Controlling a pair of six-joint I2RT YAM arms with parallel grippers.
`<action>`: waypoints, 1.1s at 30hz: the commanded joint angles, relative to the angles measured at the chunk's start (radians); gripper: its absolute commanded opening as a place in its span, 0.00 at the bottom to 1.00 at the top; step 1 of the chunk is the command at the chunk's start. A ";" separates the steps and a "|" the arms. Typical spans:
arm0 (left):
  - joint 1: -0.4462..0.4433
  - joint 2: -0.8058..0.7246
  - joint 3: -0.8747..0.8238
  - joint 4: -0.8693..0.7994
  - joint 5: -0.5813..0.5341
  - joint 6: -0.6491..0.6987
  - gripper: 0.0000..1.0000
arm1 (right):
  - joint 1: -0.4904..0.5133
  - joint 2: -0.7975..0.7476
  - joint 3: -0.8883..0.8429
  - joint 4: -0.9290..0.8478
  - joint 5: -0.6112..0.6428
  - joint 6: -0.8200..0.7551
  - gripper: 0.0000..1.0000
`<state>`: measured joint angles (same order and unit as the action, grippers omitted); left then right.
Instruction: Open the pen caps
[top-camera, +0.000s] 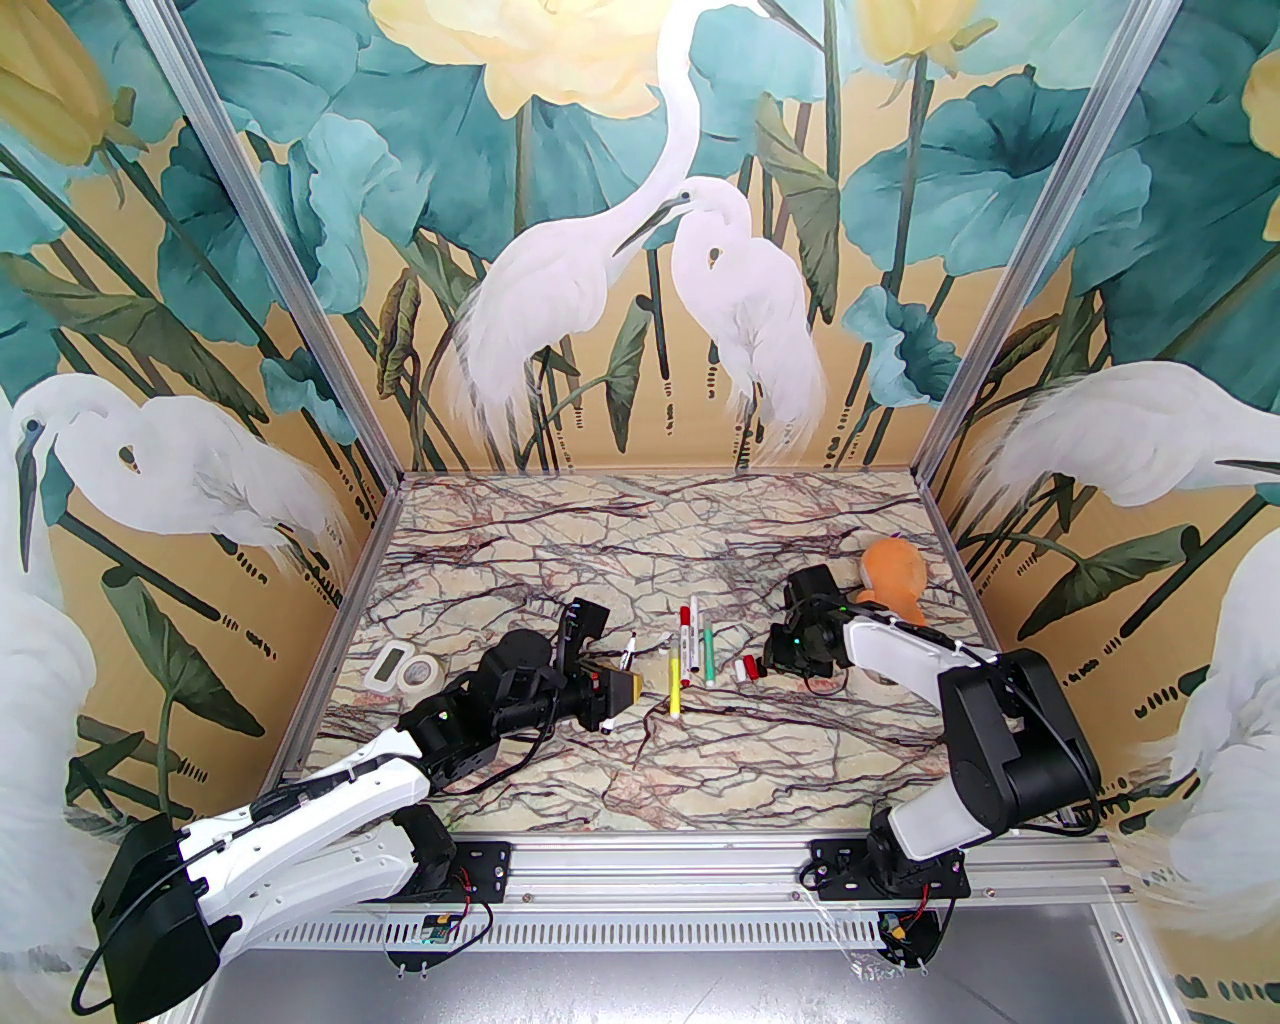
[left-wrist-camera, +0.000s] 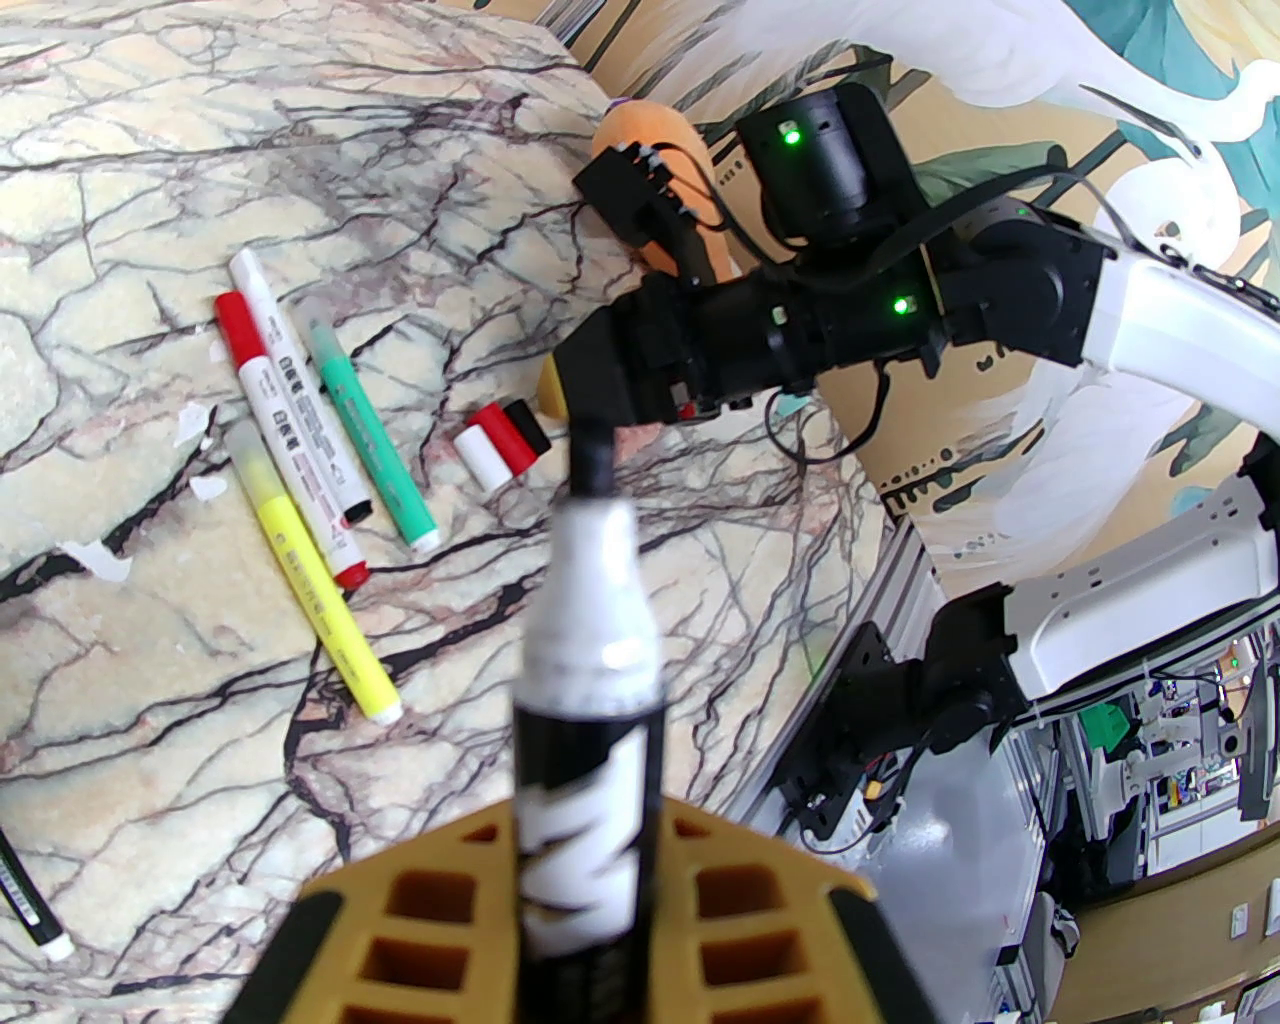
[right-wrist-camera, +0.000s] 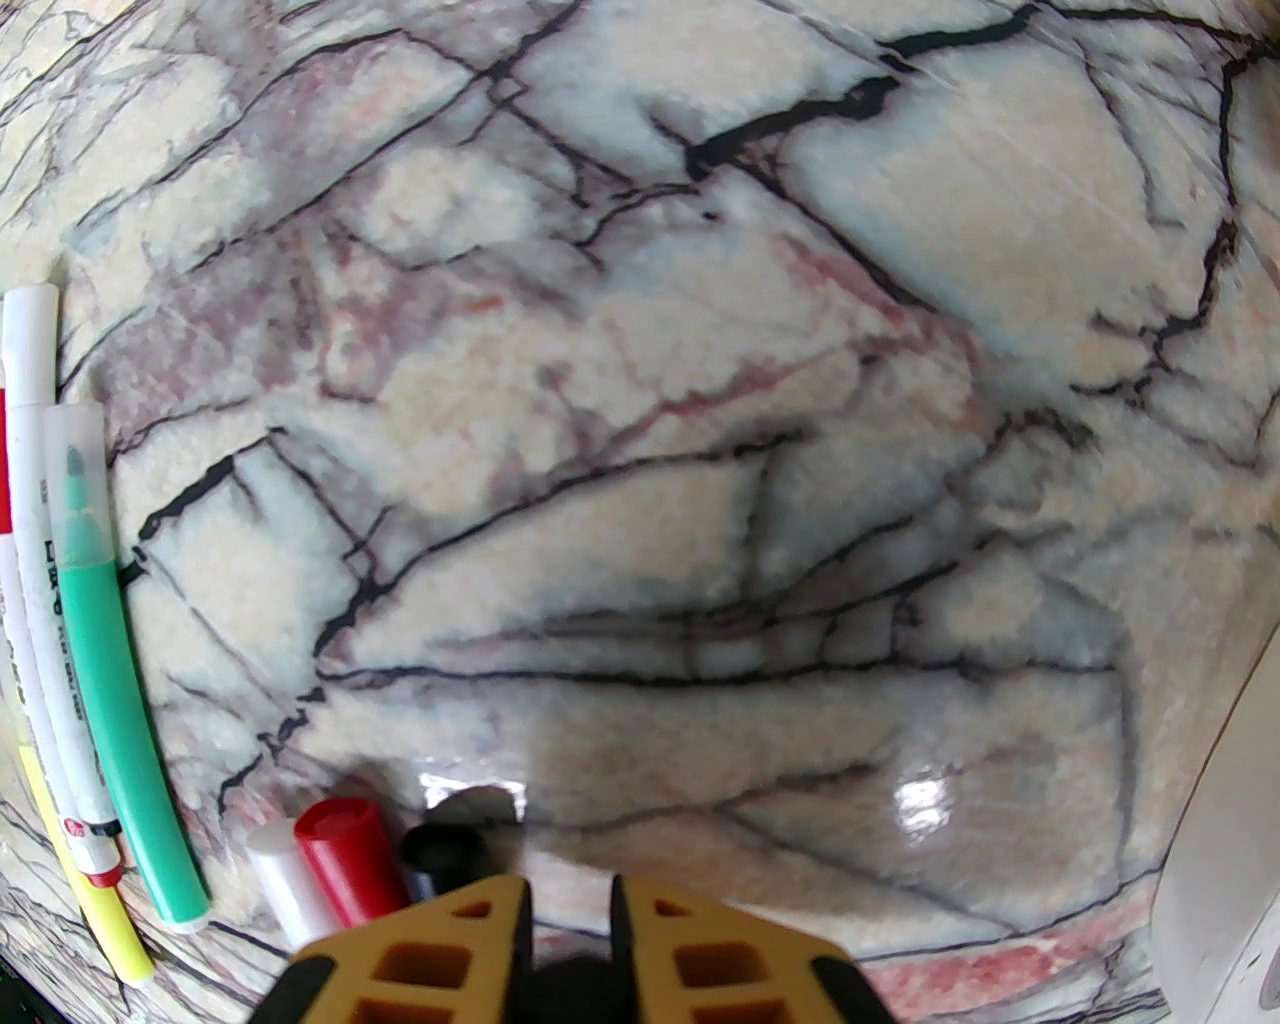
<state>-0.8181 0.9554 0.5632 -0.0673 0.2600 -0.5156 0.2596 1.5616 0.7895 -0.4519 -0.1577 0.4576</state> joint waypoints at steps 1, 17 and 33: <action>0.008 0.008 0.008 -0.018 -0.002 0.026 0.01 | -0.008 0.018 0.022 0.013 -0.006 -0.012 0.24; 0.008 0.034 0.013 0.000 0.018 0.009 0.02 | -0.008 -0.026 0.011 0.015 -0.022 -0.012 0.29; 0.008 0.168 0.022 -0.122 -0.200 -0.076 0.04 | -0.008 -0.425 -0.062 -0.061 -0.116 0.024 0.45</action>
<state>-0.8173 1.1027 0.5636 -0.1341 0.1364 -0.5514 0.2550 1.2007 0.7464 -0.4747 -0.2298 0.4683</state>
